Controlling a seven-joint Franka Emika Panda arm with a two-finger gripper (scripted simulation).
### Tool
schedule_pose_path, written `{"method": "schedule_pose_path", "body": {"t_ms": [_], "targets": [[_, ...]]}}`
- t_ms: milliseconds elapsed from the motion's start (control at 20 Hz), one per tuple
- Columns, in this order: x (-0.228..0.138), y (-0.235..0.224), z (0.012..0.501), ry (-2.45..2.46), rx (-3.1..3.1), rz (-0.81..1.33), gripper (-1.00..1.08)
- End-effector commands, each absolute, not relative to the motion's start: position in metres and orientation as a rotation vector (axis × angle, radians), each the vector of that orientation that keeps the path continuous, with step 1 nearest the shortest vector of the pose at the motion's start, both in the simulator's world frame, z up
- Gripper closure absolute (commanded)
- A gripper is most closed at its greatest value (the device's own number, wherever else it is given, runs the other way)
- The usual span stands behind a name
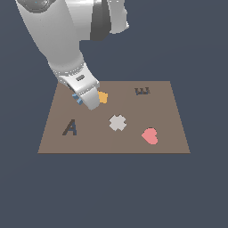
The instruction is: Insert a designated object into the corresponding slot on a board.
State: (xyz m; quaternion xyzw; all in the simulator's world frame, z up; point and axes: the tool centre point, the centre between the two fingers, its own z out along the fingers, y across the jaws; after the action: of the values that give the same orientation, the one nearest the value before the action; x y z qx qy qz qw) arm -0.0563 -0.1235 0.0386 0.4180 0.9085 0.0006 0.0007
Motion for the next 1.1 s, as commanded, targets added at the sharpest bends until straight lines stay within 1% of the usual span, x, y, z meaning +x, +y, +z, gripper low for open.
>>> {"method": "schedule_pose_path", "body": {"t_ms": [0,500,1050], "targets": [[-0.046,-0.131,0.039,2.906,1.189,0.002,1.08],[0.002,-0.153,0.04,3.065,0.681,0.002,1.08],[0.044,-0.155,0.04,3.13,0.259,0.001,1.08]]}}
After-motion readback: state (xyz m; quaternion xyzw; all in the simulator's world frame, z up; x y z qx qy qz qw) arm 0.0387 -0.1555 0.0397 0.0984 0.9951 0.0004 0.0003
